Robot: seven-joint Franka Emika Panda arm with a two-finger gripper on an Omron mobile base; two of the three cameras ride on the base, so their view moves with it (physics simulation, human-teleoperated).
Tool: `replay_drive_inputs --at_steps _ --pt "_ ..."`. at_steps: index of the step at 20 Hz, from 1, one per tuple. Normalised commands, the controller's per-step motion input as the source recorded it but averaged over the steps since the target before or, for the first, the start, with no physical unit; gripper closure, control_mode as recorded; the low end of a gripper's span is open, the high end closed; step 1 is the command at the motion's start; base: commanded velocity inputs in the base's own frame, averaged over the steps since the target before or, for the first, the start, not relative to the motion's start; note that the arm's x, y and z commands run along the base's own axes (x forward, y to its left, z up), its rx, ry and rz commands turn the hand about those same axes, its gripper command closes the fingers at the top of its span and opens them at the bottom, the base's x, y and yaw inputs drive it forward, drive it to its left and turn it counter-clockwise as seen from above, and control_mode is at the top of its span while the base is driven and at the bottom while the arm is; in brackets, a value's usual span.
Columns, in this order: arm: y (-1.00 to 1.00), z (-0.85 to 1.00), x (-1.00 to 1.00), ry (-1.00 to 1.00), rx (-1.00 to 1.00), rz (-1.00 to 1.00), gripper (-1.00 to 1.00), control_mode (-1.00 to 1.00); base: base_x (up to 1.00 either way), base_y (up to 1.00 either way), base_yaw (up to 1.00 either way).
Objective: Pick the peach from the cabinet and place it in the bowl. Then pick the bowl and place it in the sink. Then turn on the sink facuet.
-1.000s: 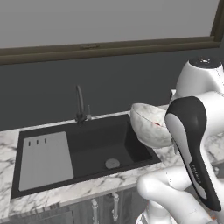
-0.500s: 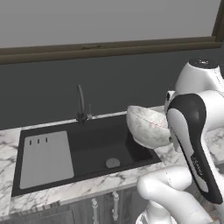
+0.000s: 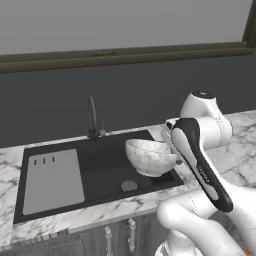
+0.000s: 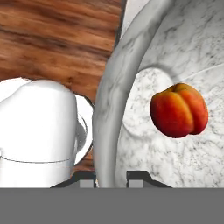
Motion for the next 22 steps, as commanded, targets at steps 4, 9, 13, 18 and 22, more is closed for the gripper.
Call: replay_drive_inputs --at_steps 4,9,13,18,22 --pt "0.00 -0.79 0.93 0.00 -0.01 0.55 1.00 -1.00 0.00 0.00 0.00" --pt "0.00 -0.58 0.76 -0.10 -0.01 0.47 1.00 -1.00 0.00 0.00 0.00" --pt "0.02 -0.54 0.67 -0.17 -0.01 0.31 1.00 -1.00 0.00 0.00 0.00" --pt "0.20 -0.45 0.61 -0.16 -0.01 0.20 1.00 -1.00 0.00 0.00 0.00" --pt "0.36 -0.33 0.47 -0.11 0.00 0.16 1.00 -1.00 0.00 0.00 0.00"
